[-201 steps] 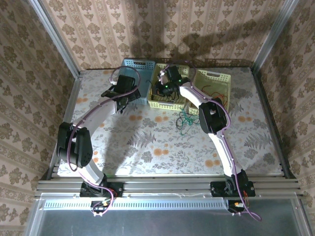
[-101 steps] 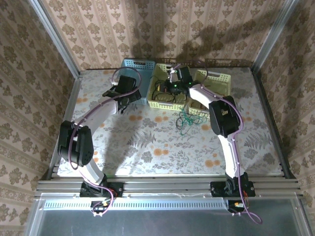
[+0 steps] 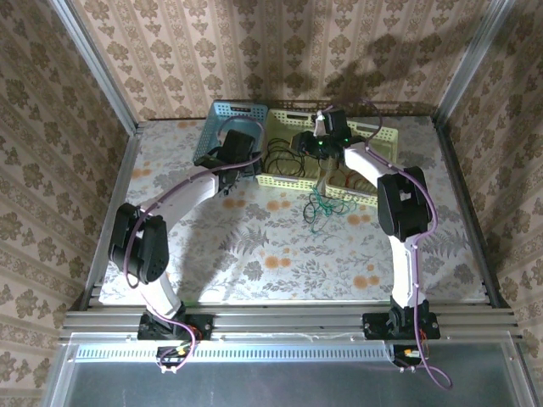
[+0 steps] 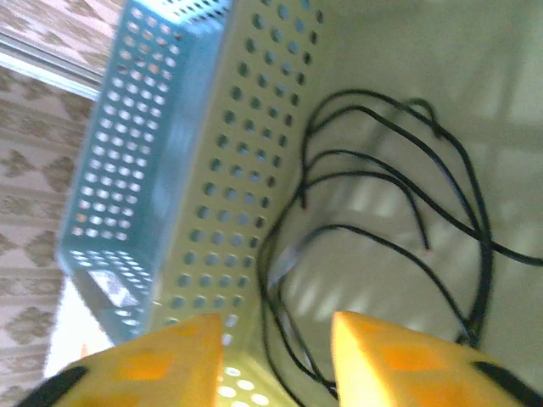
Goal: Untangle the cables
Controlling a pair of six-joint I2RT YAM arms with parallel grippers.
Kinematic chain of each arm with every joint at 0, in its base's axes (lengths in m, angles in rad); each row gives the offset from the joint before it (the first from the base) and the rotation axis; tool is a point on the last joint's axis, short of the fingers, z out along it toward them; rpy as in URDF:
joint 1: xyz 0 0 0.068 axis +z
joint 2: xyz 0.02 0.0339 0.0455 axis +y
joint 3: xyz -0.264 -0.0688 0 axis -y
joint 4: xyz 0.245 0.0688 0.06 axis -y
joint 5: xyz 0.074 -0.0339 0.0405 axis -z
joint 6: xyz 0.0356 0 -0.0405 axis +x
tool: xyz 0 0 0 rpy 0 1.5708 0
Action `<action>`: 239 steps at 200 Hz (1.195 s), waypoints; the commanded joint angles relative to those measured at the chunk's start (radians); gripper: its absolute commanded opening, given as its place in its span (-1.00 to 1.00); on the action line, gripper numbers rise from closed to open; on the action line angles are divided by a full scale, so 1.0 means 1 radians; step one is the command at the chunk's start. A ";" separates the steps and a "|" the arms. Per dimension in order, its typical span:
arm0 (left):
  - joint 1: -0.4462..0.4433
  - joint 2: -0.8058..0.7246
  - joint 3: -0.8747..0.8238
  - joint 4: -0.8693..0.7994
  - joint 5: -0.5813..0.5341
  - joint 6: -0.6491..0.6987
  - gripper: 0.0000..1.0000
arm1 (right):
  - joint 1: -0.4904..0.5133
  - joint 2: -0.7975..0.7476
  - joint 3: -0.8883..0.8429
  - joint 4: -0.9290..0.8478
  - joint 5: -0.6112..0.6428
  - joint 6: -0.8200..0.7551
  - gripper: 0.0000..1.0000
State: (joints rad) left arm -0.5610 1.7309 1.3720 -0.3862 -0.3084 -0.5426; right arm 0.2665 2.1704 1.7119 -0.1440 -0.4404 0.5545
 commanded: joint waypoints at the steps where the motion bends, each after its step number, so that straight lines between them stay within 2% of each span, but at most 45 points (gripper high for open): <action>1: -0.020 0.012 0.021 0.066 0.069 0.118 1.00 | 0.003 -0.068 -0.037 -0.072 0.102 -0.038 -0.06; 34: -0.049 0.014 -0.021 0.166 0.229 0.225 1.00 | 0.001 -0.296 -0.196 -0.080 0.188 -0.113 -0.03; 66: -0.095 0.073 -0.028 0.209 0.435 0.335 1.00 | 0.001 -0.534 -0.448 -0.100 0.265 -0.148 -0.01; 113: -0.162 0.207 0.025 0.221 0.591 0.393 0.90 | 0.000 -0.767 -0.732 -0.184 0.335 -0.142 0.01; 138: -0.191 0.272 0.066 0.208 0.605 0.385 0.84 | -0.007 -0.821 -0.785 -0.202 0.360 -0.143 0.01; 164: -0.208 0.317 0.115 0.184 0.585 0.415 0.84 | -0.011 -0.818 -0.786 -0.200 0.365 -0.139 0.00; 188: -0.208 0.348 0.135 0.182 0.595 0.428 0.74 | -0.012 -0.808 -0.777 -0.191 0.357 -0.128 -0.01; 239: -0.215 0.400 0.183 0.120 0.574 0.457 0.36 | -0.011 -0.820 -0.776 -0.198 0.361 -0.135 -0.03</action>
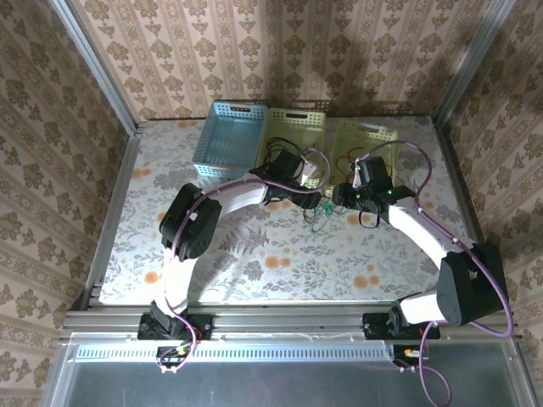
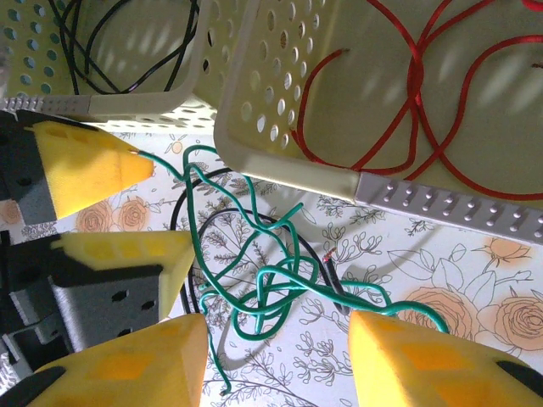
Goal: Untangle the cables
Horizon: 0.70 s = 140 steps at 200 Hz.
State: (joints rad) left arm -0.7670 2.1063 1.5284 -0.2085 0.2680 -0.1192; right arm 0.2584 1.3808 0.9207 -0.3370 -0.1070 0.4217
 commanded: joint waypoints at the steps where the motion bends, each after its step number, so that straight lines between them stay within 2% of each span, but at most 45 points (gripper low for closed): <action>1: -0.009 0.024 0.028 -0.058 -0.003 0.033 0.35 | -0.003 -0.030 0.016 -0.004 0.027 -0.003 -0.03; 18: -0.014 0.032 0.034 -0.067 -0.001 0.045 0.28 | -0.003 -0.036 0.011 -0.005 0.029 -0.006 -0.03; 66: -0.034 0.076 0.069 -0.109 -0.006 0.077 0.24 | -0.004 -0.039 -0.007 0.004 0.024 -0.002 -0.03; 92: -0.037 0.091 0.079 -0.119 -0.012 0.073 0.11 | -0.004 -0.050 -0.026 0.009 0.025 0.002 -0.03; 107: -0.038 0.089 0.078 -0.114 -0.012 0.072 -0.12 | -0.004 -0.055 -0.040 0.011 0.029 0.002 -0.03; 126: -0.038 0.084 0.072 -0.106 -0.007 0.072 -0.68 | -0.003 -0.052 -0.055 0.015 0.030 0.003 -0.03; 140: -0.038 0.070 0.055 -0.090 -0.007 0.075 -1.00 | -0.004 -0.047 -0.067 0.025 0.022 0.005 -0.03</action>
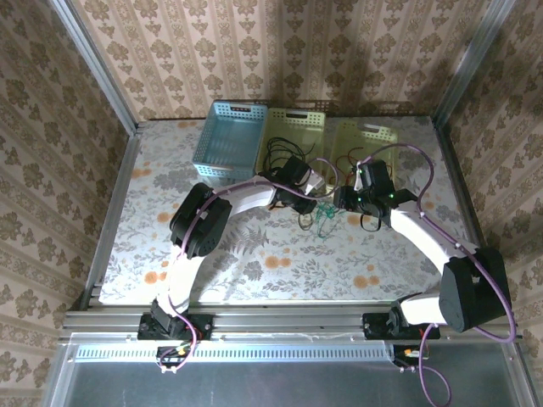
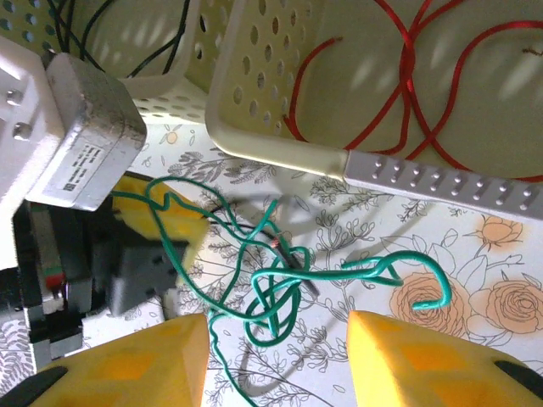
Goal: Untangle the cables
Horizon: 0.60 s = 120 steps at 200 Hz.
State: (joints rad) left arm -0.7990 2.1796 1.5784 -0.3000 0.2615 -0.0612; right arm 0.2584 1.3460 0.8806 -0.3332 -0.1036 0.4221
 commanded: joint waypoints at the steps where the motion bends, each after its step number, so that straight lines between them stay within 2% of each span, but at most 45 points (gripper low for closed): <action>1: -0.006 -0.005 0.003 0.003 -0.001 0.018 -1.00 | -0.004 -0.011 -0.028 0.022 0.018 0.005 -0.03; 37: -0.006 -0.102 -0.083 0.058 0.006 0.039 -1.00 | -0.003 0.061 -0.045 0.051 -0.061 -0.011 -0.01; 76: 0.004 -0.220 -0.156 0.058 0.112 0.056 -1.00 | 0.002 0.204 -0.009 0.035 -0.132 -0.044 0.00; 120: 0.047 -0.364 -0.197 0.066 0.158 0.037 -1.00 | -0.003 0.322 0.011 -0.019 -0.077 -0.010 -0.06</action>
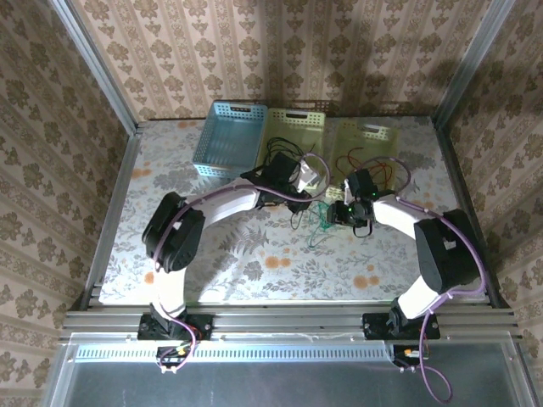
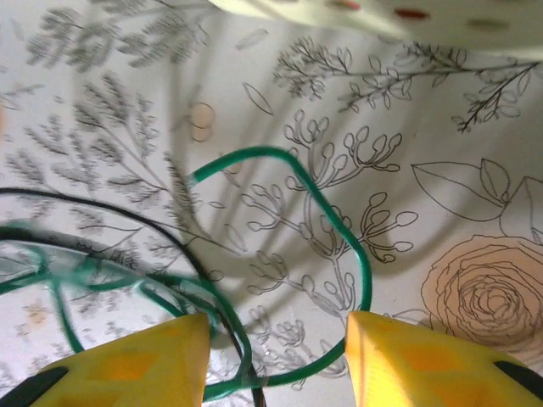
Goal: Untangle the cables
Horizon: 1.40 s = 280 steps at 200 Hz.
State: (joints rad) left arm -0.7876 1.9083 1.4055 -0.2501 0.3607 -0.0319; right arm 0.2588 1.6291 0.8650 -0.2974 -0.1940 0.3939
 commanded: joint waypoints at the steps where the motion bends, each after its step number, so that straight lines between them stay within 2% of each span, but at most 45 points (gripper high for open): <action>1: 0.038 -0.097 -0.025 0.017 0.062 0.008 -1.00 | -0.005 0.041 0.027 -0.055 0.014 0.020 -0.06; 42: 0.146 -0.257 -0.022 0.088 0.138 -0.064 -1.00 | -0.018 0.034 0.021 -0.061 0.025 0.031 -0.07; 90: 0.292 -0.397 -0.005 0.306 0.224 -0.234 -1.00 | -0.037 0.022 0.002 -0.050 0.008 0.042 -0.08; 111: 0.324 -0.426 -0.002 0.418 0.236 -0.306 -1.00 | -0.041 0.018 -0.003 -0.046 0.005 0.045 -0.08; 115: 0.355 -0.427 -0.001 0.433 0.238 -0.317 -1.00 | -0.041 0.018 -0.004 -0.045 0.005 0.046 -0.08; 139: 0.387 -0.432 0.024 0.492 0.208 -0.339 -1.00 | -0.041 0.015 -0.006 -0.045 0.000 0.049 -0.08; 166: 0.389 -0.356 0.087 0.483 0.121 -0.334 -1.00 | -0.041 0.001 -0.004 -0.034 -0.041 0.038 -0.08; 204: 0.383 -0.144 0.221 0.474 0.017 -0.344 -1.00 | -0.039 -0.090 -0.015 -0.005 -0.107 0.013 -0.08; 264: 0.337 0.176 0.386 0.492 0.026 -0.387 -1.00 | -0.038 -0.231 -0.027 0.009 -0.123 0.022 -0.07; 272: 0.300 0.194 0.383 0.473 0.037 -0.380 -0.63 | -0.038 -0.264 -0.027 0.009 -0.116 0.025 -0.06; 280: 0.292 0.197 0.366 0.470 0.046 -0.379 -0.07 | -0.039 -0.277 -0.029 0.011 -0.108 0.027 -0.05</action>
State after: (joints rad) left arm -0.4500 2.0987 1.7500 0.2272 0.3843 -0.3965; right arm 0.2222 1.4075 0.8501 -0.2897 -0.2939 0.4149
